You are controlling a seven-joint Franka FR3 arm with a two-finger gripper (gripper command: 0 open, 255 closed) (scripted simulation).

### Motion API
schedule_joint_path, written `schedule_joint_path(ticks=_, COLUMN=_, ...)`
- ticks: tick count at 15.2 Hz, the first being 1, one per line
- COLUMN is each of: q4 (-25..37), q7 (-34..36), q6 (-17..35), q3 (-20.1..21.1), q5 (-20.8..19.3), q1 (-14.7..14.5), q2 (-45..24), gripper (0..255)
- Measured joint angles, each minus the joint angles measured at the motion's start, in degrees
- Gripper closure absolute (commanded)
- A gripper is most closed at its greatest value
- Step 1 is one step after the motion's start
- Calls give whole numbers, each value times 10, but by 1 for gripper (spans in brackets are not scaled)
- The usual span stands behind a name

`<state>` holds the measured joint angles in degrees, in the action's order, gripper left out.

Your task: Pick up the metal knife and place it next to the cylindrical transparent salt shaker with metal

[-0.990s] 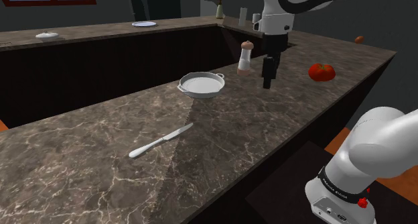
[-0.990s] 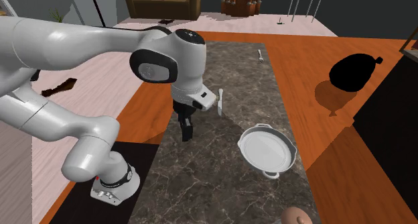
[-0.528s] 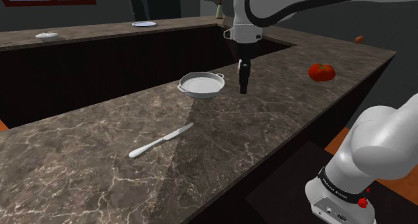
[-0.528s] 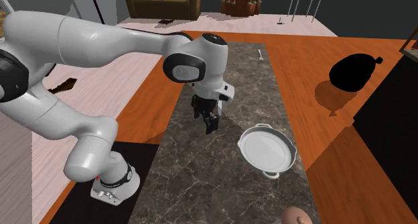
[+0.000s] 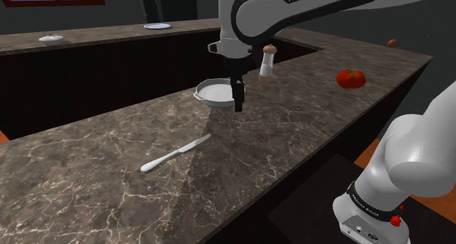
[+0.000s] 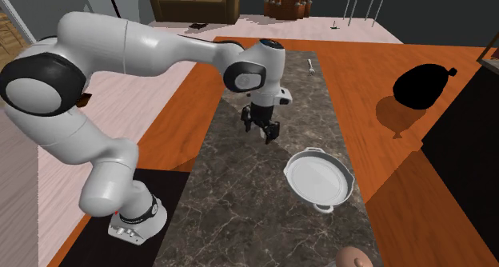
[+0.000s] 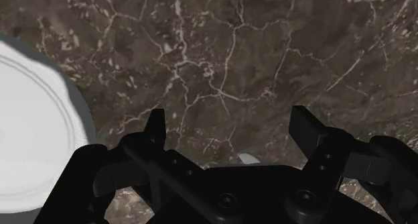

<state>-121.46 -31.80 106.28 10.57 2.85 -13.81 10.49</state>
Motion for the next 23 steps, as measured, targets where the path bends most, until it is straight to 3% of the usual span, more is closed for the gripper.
schedule_joint_path(ticks=16, q4=163, q7=-141, q6=79, q3=92, q5=-59, q1=-95, q2=-206, gripper=0)
schedule_joint_path(ticks=23, q4=142, q7=-141, q6=125, q3=95, q5=-71, q1=-101, q2=-230, gripper=0)
